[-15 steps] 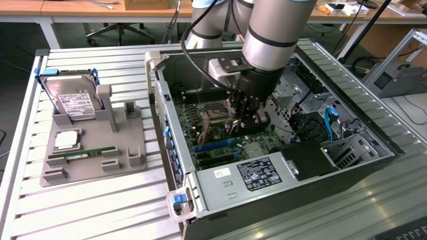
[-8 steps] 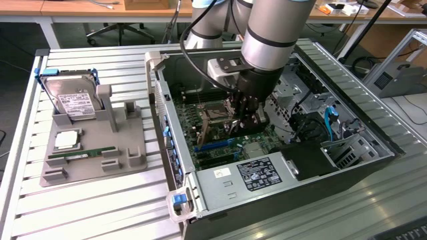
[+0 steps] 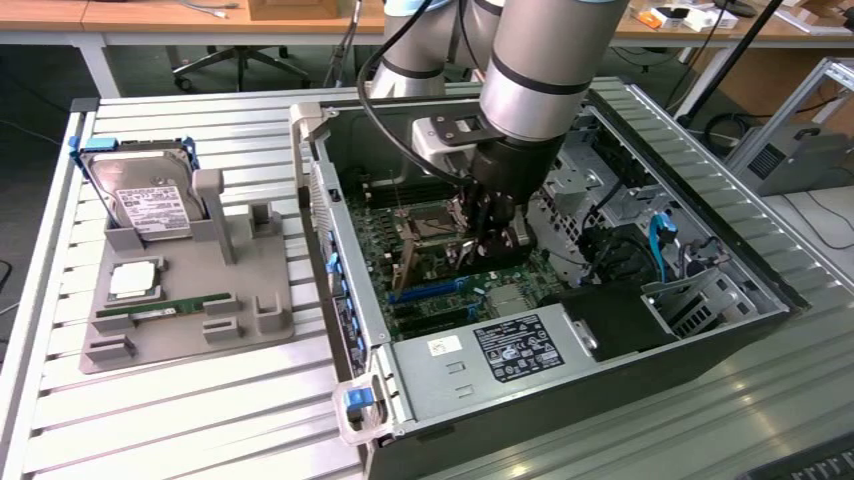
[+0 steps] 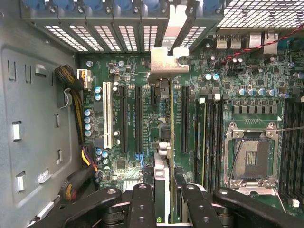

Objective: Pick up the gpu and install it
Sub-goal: 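Insert the gpu into the slot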

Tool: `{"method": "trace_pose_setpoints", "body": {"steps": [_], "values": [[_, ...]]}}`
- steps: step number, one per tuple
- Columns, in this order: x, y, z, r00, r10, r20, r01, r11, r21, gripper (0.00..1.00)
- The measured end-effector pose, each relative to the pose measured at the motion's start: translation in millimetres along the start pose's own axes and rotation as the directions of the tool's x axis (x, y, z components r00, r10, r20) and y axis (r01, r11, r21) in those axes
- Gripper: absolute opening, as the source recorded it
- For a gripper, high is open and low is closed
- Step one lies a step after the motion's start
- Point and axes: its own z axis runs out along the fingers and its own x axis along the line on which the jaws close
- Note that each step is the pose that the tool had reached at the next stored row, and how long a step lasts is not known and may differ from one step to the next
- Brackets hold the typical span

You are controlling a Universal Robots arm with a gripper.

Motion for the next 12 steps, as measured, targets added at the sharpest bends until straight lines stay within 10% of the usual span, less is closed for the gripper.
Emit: {"method": "trace_pose_setpoints", "body": {"steps": [12], "values": [[0.0, 2.7, 0.0, 1.0, 0.0, 0.0, 0.0, 1.0, 0.0, 0.27]]}}
